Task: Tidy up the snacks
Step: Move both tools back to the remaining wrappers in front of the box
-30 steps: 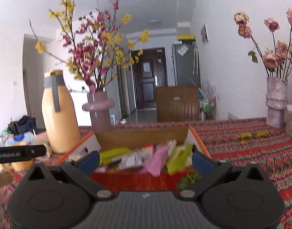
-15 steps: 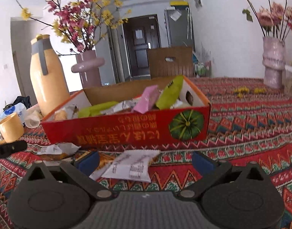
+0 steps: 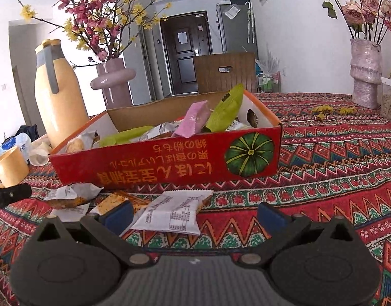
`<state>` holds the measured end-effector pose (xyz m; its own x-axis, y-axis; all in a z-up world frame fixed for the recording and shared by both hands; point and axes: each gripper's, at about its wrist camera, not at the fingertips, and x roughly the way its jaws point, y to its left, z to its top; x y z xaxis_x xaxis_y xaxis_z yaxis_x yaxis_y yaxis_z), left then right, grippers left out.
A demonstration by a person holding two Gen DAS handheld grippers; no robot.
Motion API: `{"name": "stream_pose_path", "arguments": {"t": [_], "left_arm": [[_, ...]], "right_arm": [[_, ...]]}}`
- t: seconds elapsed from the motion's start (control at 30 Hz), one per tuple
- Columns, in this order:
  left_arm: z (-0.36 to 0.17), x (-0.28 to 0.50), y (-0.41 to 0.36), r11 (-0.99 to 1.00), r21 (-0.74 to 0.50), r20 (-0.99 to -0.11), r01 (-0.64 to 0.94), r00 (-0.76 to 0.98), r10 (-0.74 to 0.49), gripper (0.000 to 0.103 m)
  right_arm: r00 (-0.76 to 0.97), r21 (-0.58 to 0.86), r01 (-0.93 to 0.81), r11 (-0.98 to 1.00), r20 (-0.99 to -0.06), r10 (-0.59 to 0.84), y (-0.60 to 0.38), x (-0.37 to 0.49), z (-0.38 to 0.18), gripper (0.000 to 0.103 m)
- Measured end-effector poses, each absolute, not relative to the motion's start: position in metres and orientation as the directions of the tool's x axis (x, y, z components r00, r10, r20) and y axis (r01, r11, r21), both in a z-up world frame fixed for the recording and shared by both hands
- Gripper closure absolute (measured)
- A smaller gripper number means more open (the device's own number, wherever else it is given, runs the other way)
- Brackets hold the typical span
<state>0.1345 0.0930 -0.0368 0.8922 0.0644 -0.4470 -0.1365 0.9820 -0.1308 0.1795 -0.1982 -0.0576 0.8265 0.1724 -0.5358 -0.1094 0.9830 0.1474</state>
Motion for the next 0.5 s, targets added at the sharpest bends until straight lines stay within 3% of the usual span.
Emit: {"name": "stream_pose_path", "arguments": {"t": [0.5], "left_arm": [[-0.0369, 0.1327, 0.0967, 0.979, -0.167, -0.444, -0.118, 0.895, 0.032, 0.0]], "right_arm": [[0.822, 0.126, -0.093, 0.988, -0.55, 0.148, -0.1966, 0.1802, -0.0576, 0.0]]}}
